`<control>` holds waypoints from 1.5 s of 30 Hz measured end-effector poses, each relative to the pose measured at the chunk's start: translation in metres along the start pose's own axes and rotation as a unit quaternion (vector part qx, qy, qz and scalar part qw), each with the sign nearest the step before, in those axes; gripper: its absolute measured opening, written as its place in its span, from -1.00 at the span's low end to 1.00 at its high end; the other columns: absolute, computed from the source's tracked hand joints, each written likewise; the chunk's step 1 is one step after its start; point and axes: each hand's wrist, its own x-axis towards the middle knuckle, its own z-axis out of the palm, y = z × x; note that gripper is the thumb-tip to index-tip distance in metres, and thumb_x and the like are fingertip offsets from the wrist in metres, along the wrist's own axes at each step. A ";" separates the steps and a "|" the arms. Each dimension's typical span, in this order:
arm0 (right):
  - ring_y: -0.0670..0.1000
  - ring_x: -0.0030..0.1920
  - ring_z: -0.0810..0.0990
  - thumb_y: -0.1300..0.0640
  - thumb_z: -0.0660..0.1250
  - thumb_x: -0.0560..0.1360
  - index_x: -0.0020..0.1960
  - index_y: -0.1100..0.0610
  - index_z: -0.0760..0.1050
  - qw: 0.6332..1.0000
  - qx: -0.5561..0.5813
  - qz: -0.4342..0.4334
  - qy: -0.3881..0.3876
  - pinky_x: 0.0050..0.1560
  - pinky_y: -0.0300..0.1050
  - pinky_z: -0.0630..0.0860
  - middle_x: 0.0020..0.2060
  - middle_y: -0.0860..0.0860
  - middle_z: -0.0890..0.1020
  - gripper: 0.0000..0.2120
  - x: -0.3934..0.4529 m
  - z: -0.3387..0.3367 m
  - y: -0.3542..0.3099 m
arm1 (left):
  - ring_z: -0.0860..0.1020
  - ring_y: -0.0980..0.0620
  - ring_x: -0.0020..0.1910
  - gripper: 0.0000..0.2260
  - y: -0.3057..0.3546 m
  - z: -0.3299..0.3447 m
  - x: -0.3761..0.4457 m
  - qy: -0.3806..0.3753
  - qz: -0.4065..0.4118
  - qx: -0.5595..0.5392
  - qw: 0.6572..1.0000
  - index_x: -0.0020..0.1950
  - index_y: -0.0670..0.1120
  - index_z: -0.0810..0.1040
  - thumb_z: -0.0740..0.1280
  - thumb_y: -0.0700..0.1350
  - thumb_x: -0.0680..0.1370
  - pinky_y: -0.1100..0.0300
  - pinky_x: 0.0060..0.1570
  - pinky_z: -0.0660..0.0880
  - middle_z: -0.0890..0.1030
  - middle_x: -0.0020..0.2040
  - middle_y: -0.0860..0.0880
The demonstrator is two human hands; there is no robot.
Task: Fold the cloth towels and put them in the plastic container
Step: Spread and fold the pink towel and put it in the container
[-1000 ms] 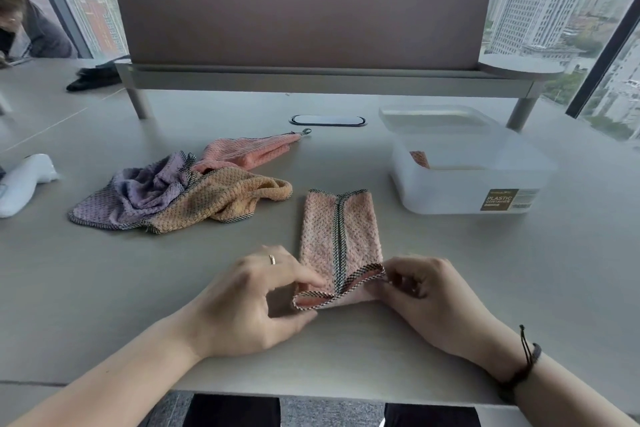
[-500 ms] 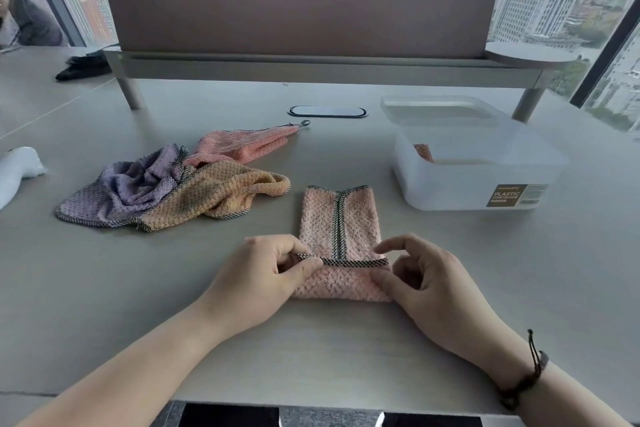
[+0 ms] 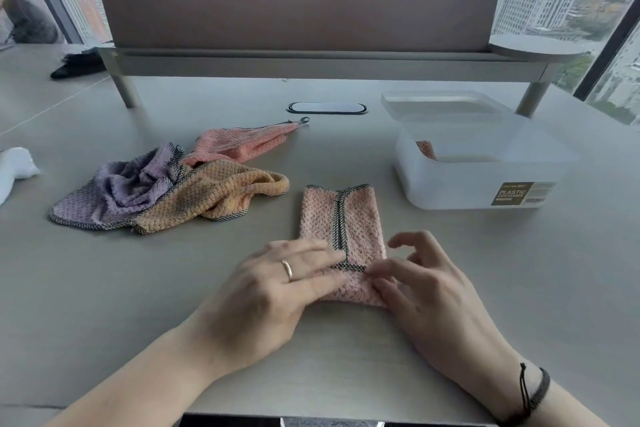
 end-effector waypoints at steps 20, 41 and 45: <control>-0.07 0.06 0.62 -0.10 0.29 0.57 0.10 -0.07 0.65 0.981 -0.131 -0.141 -0.014 0.17 0.01 0.47 0.10 -0.22 0.68 -0.78 0.000 -0.001 0.002 | 0.31 0.31 0.46 -0.59 -0.001 0.002 -0.002 -0.108 -0.088 -0.151 0.979 0.42 0.12 0.49 0.36 0.05 0.57 0.22 0.46 0.30 0.48 0.40 0.25; -0.19 -0.35 0.51 -0.03 0.54 0.38 -0.10 -0.09 0.64 0.988 0.108 0.102 0.040 -0.35 -0.40 0.35 -0.38 -0.19 0.59 -0.87 0.019 -0.004 0.000 | 0.44 0.16 -0.46 -0.90 -0.016 0.006 0.010 0.076 -0.309 -0.198 0.927 -0.13 0.06 0.63 0.46 0.05 0.51 0.18 -0.41 0.40 0.60 -0.40 0.04; -0.18 -0.43 0.51 -0.12 0.51 0.39 -0.06 -0.08 0.62 0.983 0.112 0.147 0.007 -0.36 -0.25 0.39 -0.44 -0.13 0.60 -0.81 0.034 0.000 0.003 | 0.44 0.15 -0.48 -0.87 -0.019 0.011 0.019 0.067 -0.326 -0.177 0.926 -0.09 0.03 0.58 0.46 0.05 0.50 0.34 -0.43 0.33 0.61 -0.41 0.04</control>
